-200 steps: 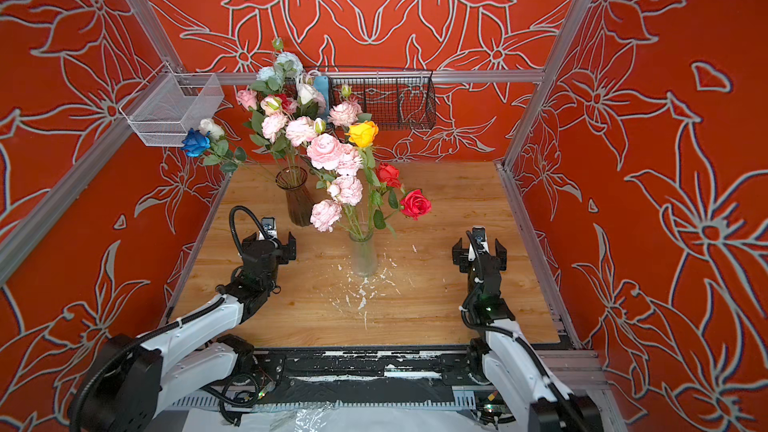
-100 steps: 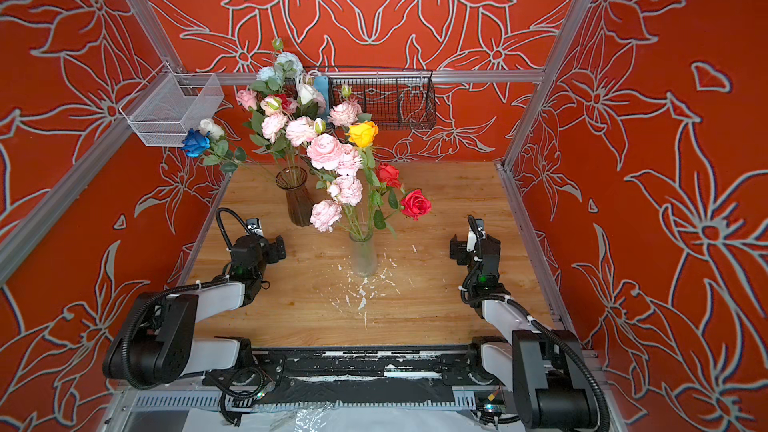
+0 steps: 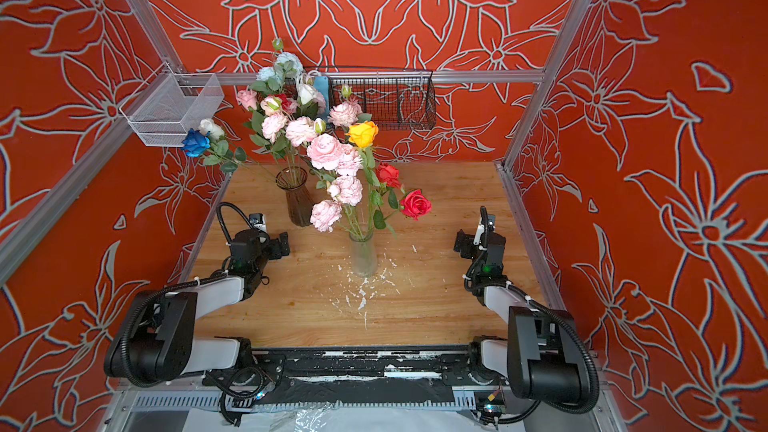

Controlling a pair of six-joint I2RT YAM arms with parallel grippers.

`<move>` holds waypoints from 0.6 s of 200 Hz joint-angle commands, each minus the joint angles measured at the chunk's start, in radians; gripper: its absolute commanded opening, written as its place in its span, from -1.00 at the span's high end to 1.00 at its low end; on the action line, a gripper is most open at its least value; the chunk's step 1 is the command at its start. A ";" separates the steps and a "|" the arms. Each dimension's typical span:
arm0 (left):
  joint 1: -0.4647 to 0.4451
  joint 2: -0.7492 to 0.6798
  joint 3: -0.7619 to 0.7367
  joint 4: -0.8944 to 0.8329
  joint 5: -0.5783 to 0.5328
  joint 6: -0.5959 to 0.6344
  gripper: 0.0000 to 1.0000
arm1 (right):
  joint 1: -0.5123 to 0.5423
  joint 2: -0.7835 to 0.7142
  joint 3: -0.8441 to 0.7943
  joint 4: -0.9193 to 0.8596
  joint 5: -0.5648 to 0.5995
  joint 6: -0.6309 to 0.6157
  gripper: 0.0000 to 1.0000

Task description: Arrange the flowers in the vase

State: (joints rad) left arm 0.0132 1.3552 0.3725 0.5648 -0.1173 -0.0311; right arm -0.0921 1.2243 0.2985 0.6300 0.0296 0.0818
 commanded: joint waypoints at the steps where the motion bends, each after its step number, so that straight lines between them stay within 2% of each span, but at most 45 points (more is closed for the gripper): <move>1: 0.004 -0.003 0.006 -0.003 0.011 -0.007 -0.95 | -0.008 -0.029 -0.087 0.160 0.000 0.039 -0.95; 18: 0.005 -0.002 0.006 -0.003 0.011 -0.008 -0.95 | -0.012 -0.086 -0.107 0.138 0.002 0.036 -0.95; 39: 0.004 -0.002 0.007 -0.003 0.011 -0.008 -0.95 | -0.028 -0.148 -0.060 -0.033 -0.010 -0.013 -0.95; 65: 0.005 -0.001 0.007 -0.003 0.011 -0.008 -0.95 | -0.035 -0.126 -0.062 0.035 -0.097 0.017 -0.95; 73: 0.004 -0.001 0.008 -0.002 0.011 -0.007 -0.95 | -0.036 -0.097 -0.050 0.033 -0.115 0.020 -0.95; 92: 0.005 -0.001 0.007 -0.002 0.012 -0.007 -0.95 | -0.034 0.032 -0.074 0.212 -0.160 0.012 -0.95; 108: 0.005 -0.002 0.006 -0.002 0.013 -0.008 -0.95 | -0.032 0.082 -0.058 0.227 -0.193 -0.005 -0.95; 120: 0.004 -0.003 0.007 -0.003 0.011 -0.008 -0.95 | -0.002 0.091 -0.040 0.199 -0.150 -0.026 -0.95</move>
State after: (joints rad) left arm 0.0135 1.3552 0.3725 0.5613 -0.1116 -0.0311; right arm -0.1184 1.2945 0.2203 0.7689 -0.0948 0.0883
